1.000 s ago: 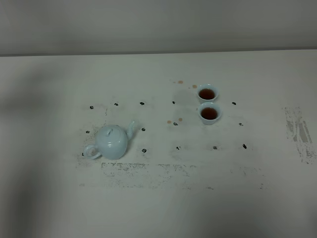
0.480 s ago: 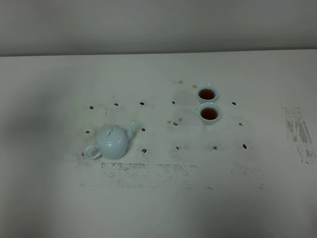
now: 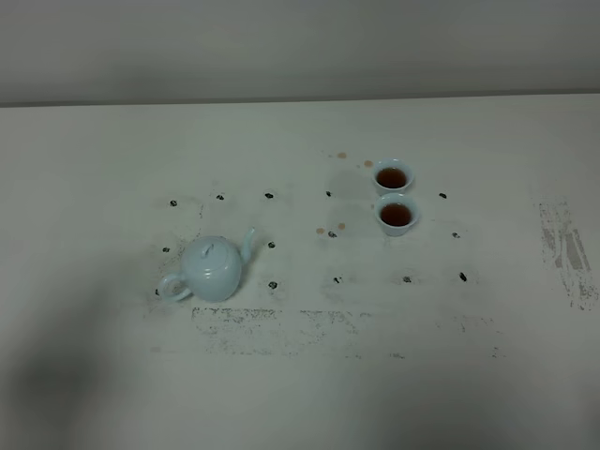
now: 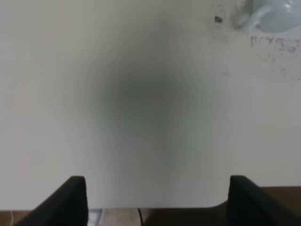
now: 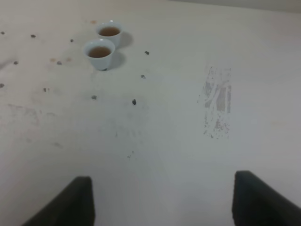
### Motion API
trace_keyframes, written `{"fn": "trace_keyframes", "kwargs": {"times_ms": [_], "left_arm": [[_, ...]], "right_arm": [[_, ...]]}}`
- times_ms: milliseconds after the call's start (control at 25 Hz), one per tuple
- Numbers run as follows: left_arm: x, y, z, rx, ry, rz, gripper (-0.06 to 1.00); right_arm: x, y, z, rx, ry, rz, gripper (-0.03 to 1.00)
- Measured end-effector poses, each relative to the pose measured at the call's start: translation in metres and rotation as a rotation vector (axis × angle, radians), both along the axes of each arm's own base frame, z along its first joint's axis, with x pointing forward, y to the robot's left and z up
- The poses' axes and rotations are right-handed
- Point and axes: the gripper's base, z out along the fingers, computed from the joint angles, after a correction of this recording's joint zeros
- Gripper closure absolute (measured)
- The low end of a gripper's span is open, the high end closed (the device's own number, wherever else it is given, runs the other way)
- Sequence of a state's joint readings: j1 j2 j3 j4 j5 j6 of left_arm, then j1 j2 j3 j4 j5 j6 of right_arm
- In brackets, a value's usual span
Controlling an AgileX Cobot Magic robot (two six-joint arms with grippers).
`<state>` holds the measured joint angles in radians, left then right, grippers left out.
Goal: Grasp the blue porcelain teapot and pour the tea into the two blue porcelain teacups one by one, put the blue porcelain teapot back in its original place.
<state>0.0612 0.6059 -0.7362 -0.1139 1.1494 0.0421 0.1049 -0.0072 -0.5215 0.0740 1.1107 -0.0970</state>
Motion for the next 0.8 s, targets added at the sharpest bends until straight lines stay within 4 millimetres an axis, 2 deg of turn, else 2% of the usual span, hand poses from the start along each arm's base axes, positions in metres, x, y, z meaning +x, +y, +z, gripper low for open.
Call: {"fn": "trace_keyframes", "kwargs": {"times_ms": [200, 360, 560, 800], "left_arm": [[-0.041, -0.001, -0.034, 0.013, -0.154, 0.023, 0.35], [-0.063, -0.002, -0.054, 0.015, -0.267, 0.03, 0.35], [-0.081, -0.003, -0.056, 0.019, -0.404, 0.034, 0.35], [-0.082, -0.003, -0.056, 0.02, -0.411, 0.033, 0.35]], "right_arm": [[0.0, 0.0, 0.0, 0.0, 0.0, 0.0, 0.38], [0.0, 0.0, 0.0, 0.0, 0.0, 0.0, 0.38], [0.0, 0.0, 0.0, 0.0, 0.0, 0.0, 0.38], [0.0, 0.0, 0.0, 0.0, 0.0, 0.0, 0.38]]}}
